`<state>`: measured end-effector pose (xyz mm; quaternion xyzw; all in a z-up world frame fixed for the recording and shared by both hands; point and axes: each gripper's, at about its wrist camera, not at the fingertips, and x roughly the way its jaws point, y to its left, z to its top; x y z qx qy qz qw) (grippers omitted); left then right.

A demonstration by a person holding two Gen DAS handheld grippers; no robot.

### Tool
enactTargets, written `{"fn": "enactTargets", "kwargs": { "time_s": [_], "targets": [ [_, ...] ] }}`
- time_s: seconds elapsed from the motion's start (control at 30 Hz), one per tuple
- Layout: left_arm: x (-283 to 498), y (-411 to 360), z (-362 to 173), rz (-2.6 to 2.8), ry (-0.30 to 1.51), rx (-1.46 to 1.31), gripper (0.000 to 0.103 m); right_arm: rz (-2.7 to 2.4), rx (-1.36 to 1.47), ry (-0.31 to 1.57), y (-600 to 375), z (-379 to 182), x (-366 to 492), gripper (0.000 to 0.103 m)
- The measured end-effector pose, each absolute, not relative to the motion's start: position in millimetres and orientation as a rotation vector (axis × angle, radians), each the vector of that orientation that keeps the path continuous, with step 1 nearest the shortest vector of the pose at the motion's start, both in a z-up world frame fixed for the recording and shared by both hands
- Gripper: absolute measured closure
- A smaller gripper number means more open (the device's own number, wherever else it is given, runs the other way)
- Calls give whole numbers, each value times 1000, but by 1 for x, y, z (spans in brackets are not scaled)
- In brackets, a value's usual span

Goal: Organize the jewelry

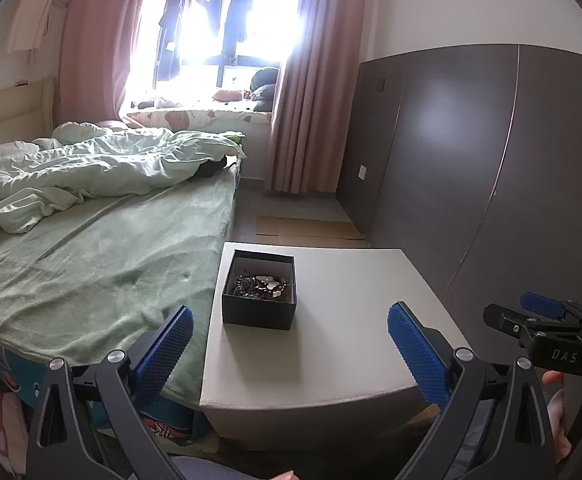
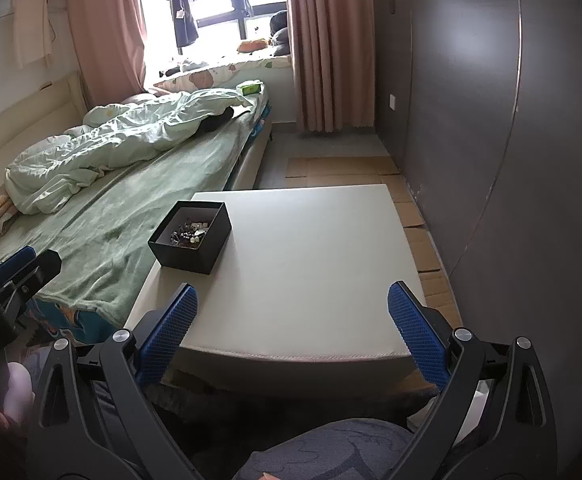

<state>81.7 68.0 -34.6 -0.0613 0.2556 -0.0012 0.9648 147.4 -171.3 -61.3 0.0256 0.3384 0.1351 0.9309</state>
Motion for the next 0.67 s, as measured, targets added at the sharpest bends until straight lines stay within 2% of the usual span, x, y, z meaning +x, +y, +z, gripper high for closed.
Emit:
{"fn": "enactTargets", "kwargs": {
  "time_s": [0.67],
  "targets": [
    [88,57,-37,33,547,-59,9,290,63,694,-174,-59,147,8]
  ]
}}
